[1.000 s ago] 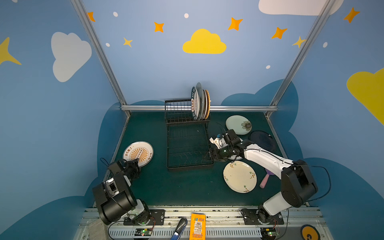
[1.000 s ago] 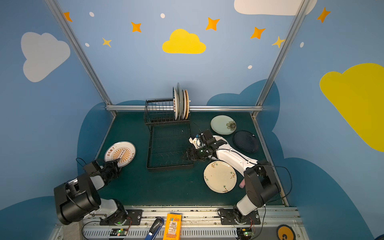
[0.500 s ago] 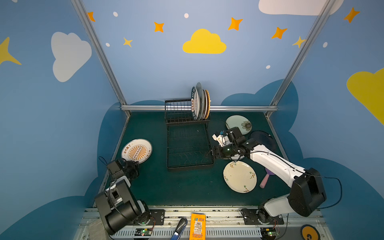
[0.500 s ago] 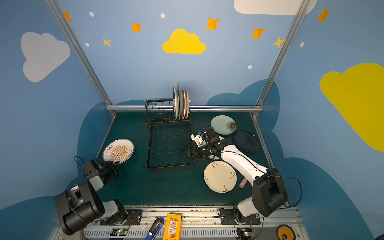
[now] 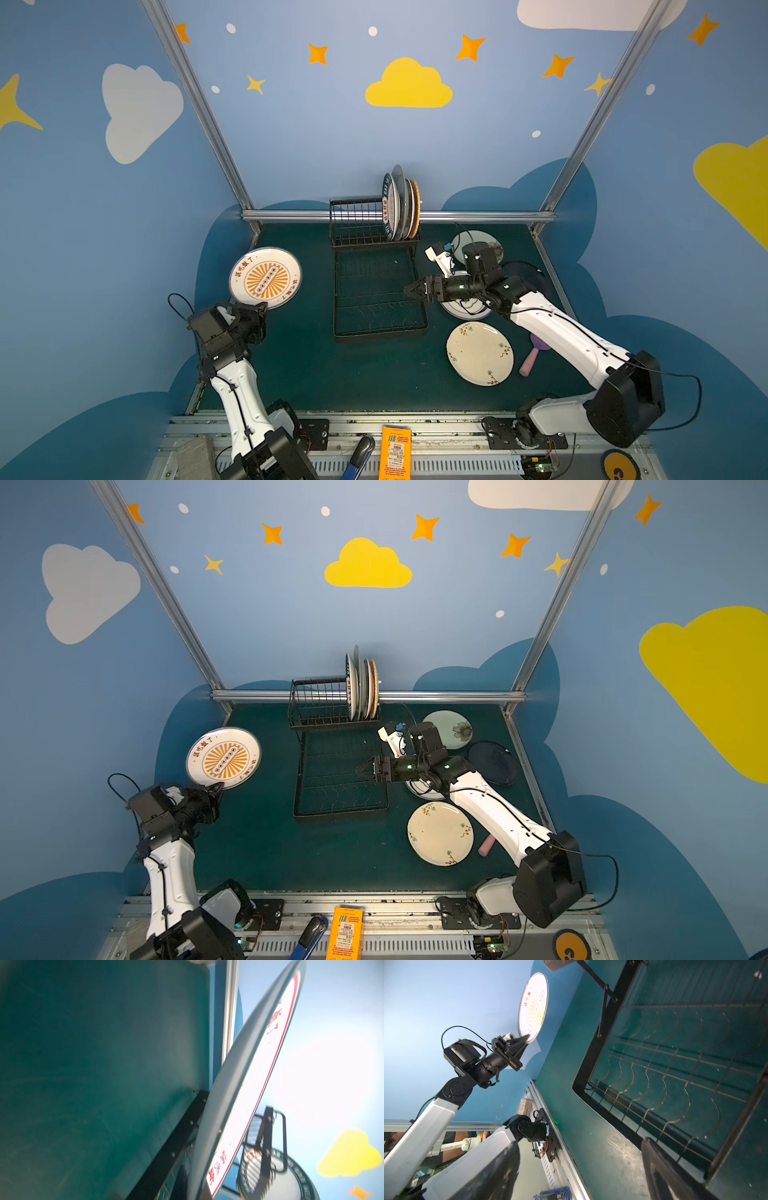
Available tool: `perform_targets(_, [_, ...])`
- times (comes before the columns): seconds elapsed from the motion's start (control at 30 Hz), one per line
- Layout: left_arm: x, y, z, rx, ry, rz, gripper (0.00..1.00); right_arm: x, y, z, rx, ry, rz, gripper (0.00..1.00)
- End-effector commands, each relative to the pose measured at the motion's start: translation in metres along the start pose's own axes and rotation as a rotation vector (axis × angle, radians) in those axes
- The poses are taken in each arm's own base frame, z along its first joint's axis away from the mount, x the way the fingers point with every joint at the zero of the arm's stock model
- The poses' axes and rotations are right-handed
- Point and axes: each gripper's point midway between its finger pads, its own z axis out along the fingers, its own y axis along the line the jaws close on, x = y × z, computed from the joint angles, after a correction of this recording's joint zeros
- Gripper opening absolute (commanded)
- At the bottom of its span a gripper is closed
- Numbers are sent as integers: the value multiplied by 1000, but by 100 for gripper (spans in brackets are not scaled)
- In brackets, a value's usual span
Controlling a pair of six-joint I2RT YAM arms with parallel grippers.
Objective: Load the plates into the dish rack
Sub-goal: 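Lift the plate upright over the rack with left gripper while right grasps it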
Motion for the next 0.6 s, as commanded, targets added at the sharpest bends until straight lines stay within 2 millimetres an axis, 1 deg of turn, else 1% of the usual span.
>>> perform_targets(0.0, [44,-32,-15,106,180,140,4,-27,20,-10,-51,-86,-10,90])
perform_targets(0.1, [78,-49,-20,178,286,219,4,-31,22,-11,-48,-96,19,90])
perform_targets(0.2, [106,-57,-27,227,393,252,4,-32,23,-11,-37,-103,20,90])
perform_targets(0.3, [135,-58,-33,244,488,299,4,-30,26,-7,-40,-98,20,90])
perform_targets(0.5, [182,-65,-38,273,633,347,4,-22,48,3,-40,-75,-26,89])
perform_targets(0.57, [197,-67,-38,278,673,370,4,-21,48,5,-7,-74,-41,88])
